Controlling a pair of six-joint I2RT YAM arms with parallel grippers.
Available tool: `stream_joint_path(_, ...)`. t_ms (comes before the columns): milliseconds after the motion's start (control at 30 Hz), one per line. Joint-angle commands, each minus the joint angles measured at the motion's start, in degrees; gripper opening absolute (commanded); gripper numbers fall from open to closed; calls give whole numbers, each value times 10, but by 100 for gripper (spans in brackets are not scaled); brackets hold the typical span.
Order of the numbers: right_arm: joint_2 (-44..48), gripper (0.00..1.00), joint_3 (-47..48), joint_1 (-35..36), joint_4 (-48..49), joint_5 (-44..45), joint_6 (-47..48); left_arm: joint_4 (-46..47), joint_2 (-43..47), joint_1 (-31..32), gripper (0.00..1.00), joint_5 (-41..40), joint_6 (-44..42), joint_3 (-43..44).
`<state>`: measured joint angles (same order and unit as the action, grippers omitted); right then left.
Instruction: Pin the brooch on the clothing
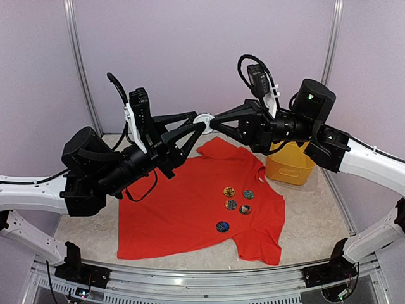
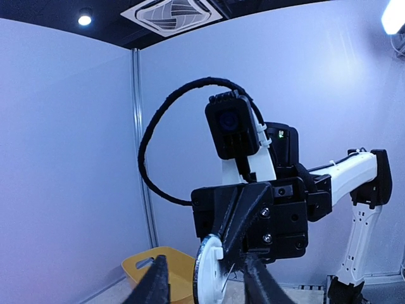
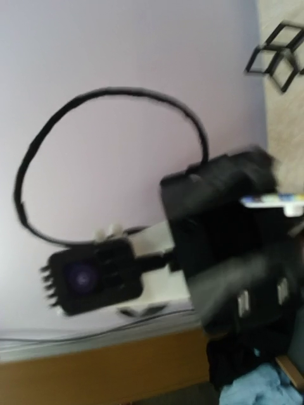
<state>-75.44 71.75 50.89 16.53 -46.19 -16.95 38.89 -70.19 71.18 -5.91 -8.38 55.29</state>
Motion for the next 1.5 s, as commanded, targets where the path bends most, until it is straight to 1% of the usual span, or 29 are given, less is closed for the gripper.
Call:
stream_joint_path(0, 16, 0, -17, -33, -72, 99, -12, -24, -1, -8, 78, -121, 45, 1)
stream_joint_path(33, 22, 0, -31, -47, -90, 141, -19, -42, -1, -17, 86, -159, 67, 1)
stream_joint_path(67, 27, 0, -47, -61, -110, 189, -28, -74, 0, -34, 90, -185, 109, 2)
stream_joint_path(100, 31, 0, -63, -76, -131, 224, -38, -118, -2, -56, 91, -208, 159, 3)
stream_joint_path(133, 31, 0, -84, -93, -143, 241, -52, -169, -6, -85, 91, -219, 222, 3)
stream_joint_path(200, 26, 0, -129, -126, -149, 238, -83, -289, -16, -157, 86, -213, 356, -6)
stream_joint_path(233, 21, 0, -152, -136, -148, 237, -94, -342, -27, -182, 84, -199, 406, -17)
stream_joint_path(267, 14, 0, -172, -143, -148, 240, -103, -381, -35, -196, 82, -187, 434, -32)
stream_joint_path(367, -13, 0, -220, -154, -142, 241, -119, -406, -60, -208, 79, -164, 471, -96)
stream_joint_path(567, -61, 0, -296, -176, -101, 237, -136, -393, -103, -223, 79, -137, 542, -198)
stream_joint_path(633, -70, 0, -311, -184, -86, 229, -140, -393, -125, -240, 78, -127, 558, -224)
stream_joint_path(667, -73, 0, -317, -186, -83, 227, -141, -376, -132, -251, 78, -114, 566, -237)
stream_joint_path(767, -76, 0, -320, -191, -92, 232, -136, -358, -152, -286, 77, -91, 592, -269)
stream_joint_path(833, -69, 0, -320, -194, -98, 234, -135, -360, -148, -287, 75, -109, 594, -267)
stream_joint_path(900, -61, 0, -319, -195, -102, 238, -130, -373, -135, -256, 75, -172, 566, -238)
stream_joint_path(933, -58, 0, -318, -194, -104, 242, -126, -369, -129, -227, 74, -213, 523, -216)
stream_joint_path(967, -56, 0, -315, -195, -107, 246, -119, -345, -130, -192, 74, -257, 449, -195)
stream_joint_path(1000, -55, 0, -312, -194, -113, 251, -111, -310, -139, -157, 74, -275, 361, -174)
stream_joint_path(1033, -55, 0, -307, -195, -116, 254, -104, -281, -163, -134, 73, -261, 271, -153)
stream_joint_path(1100, -55, 0, -302, -195, -119, 256, -86, -275, -209, -109, 71, -170, 138, -94)
stream_joint_path(1167, -55, 0, -297, -194, -118, 254, -74, -285, -263, -97, 67, -89, 55, -48)
stream_joint_path(1267, -56, 0, -289, -195, -120, 251, -57, -316, -334, -115, 58, 27, 5, 13)
stream_joint_path(1333, -56, 0, -284, -194, -119, 246, -48, -348, -371, -129, 55, 75, -15, 53)
stream_joint_path(1367, -56, 0, -282, -194, -117, 243, -46, -362, -386, -134, 55, 88, -28, 70)
stream_joint_path(1467, -58, 0, -282, -195, -107, 236, -44, -387, -427, -143, 56, 86, -55, 108)
